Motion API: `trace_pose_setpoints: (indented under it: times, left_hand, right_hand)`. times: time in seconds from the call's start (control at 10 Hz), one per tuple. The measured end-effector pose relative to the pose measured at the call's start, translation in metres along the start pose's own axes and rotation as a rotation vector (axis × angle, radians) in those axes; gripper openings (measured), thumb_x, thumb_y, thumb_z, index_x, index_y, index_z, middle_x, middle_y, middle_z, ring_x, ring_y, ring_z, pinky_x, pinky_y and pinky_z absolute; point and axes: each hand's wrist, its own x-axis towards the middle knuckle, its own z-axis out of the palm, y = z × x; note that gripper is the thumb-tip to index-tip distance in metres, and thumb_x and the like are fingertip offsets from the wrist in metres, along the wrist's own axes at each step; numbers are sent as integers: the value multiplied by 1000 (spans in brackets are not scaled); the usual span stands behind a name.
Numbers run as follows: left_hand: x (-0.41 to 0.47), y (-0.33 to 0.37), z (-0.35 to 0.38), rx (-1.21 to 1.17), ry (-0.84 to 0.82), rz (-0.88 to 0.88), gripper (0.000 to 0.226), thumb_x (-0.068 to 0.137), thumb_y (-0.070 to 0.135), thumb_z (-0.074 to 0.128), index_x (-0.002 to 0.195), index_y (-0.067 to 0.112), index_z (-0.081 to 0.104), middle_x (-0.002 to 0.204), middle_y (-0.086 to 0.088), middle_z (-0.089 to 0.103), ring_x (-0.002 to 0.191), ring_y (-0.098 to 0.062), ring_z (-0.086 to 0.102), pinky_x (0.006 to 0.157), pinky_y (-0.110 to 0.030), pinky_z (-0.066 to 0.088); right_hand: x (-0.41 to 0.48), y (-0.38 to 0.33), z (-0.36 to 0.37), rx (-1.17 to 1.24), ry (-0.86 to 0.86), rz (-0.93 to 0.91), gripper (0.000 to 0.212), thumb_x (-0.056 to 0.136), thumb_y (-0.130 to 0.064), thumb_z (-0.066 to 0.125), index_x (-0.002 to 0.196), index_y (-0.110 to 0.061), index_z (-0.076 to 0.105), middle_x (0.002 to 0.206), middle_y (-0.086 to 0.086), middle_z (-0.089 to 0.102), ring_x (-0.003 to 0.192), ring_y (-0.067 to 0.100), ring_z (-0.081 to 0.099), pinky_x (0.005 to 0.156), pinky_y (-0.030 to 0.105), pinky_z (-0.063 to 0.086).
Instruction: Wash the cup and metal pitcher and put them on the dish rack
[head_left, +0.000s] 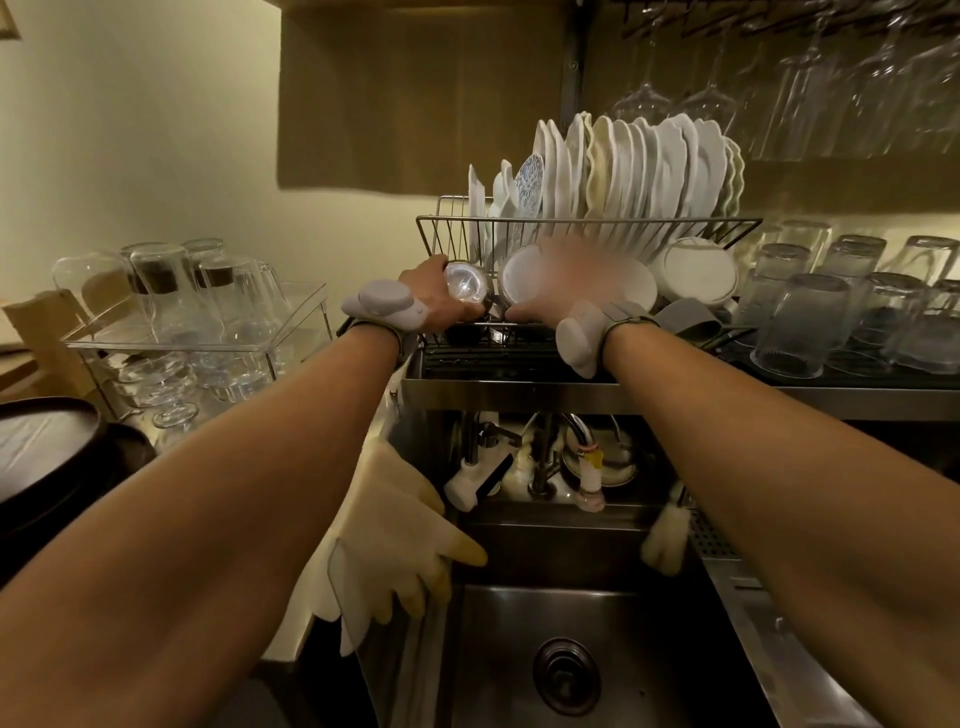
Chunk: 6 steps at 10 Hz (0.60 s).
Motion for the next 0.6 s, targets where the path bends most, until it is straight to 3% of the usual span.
trace_pose_setpoints:
  times: [0.2, 0.3, 0.4, 0.5, 0.6]
  left_hand:
    - [-21, 8, -3, 45, 3, -26, 92, 71, 57, 69, 142, 17, 27, 133, -13, 54, 116, -37, 56, 94, -44, 49]
    - [-36, 15, -7, 55, 72, -44, 85, 72, 59, 65, 140, 20, 33, 133, -14, 49, 116, -37, 55, 92, -45, 49]
    - [-67, 35, -8, 65, 89, -8, 73, 68, 62, 59, 129, 22, 49, 127, -9, 57, 111, -32, 59, 87, -39, 48]
    - [-103, 64, 1, 62, 150, 77, 54, 84, 43, 64, 128, 13, 54, 131, -10, 57, 118, -29, 55, 91, -34, 44]
    - [-131, 83, 12, 13, 183, 102, 51, 88, 39, 62, 131, 13, 55, 134, -8, 58, 120, -25, 56, 99, -35, 44]
  right_hand:
    - [-22, 1, -4, 21, 23, 5, 100, 70, -71, 61, 147, -19, 23, 150, 5, 30, 137, 30, 30, 104, 56, 23]
    - [-35, 4, -7, 32, 1, 5, 85, 74, -68, 58, 141, -22, 34, 145, 4, 35, 134, 30, 35, 103, 57, 25]
    - [-67, 15, -24, 54, 10, -28, 71, 78, -63, 58, 136, -24, 44, 139, 4, 43, 130, 30, 39, 103, 53, 26]
    - [-99, 29, -41, 100, 37, -77, 65, 81, -59, 57, 135, -23, 48, 139, 5, 48, 131, 27, 40, 105, 51, 27]
    - [-124, 40, -50, 223, 97, -96, 52, 82, -56, 58, 123, -22, 61, 125, 4, 59, 119, 25, 53, 103, 46, 38]
